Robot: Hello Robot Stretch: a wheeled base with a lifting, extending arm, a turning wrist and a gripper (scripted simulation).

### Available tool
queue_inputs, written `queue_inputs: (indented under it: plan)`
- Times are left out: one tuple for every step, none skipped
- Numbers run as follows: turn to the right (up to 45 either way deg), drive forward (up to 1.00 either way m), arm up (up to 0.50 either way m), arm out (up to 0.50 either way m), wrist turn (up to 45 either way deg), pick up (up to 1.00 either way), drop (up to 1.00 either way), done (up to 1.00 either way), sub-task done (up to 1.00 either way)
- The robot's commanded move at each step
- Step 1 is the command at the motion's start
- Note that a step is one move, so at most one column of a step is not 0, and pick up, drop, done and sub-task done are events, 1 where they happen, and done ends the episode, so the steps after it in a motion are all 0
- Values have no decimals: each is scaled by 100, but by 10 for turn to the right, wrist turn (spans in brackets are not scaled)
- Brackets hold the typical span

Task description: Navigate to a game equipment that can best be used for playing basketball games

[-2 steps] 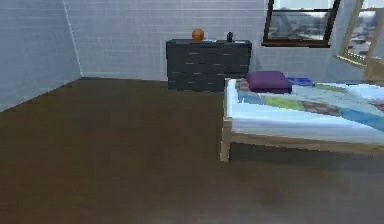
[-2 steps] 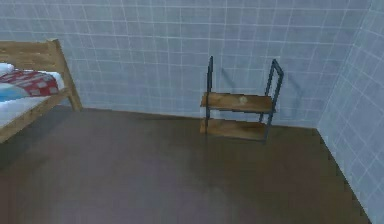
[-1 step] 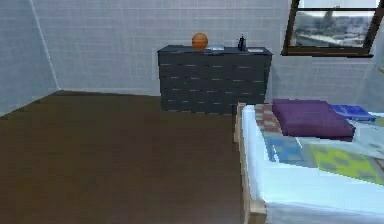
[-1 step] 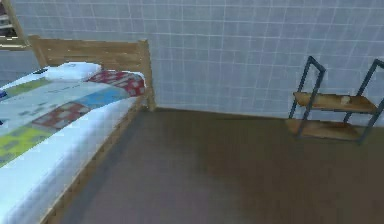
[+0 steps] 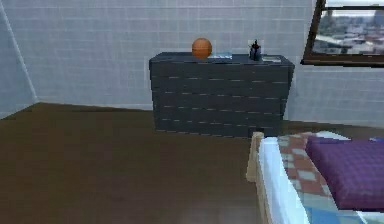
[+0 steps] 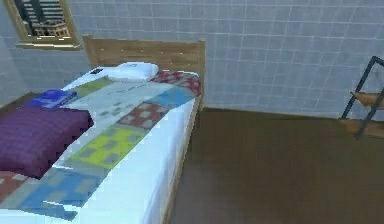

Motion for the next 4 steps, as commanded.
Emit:
queue_inputs:
  plan:
    - [60,0,0,0,0,0,0,0,0]
    - [30,0,0,0,0,0,0,0,0]
    - [0,100,0,0,0,0,0,0,0]
    - [0,65,0,0,0,0,0,0,0]
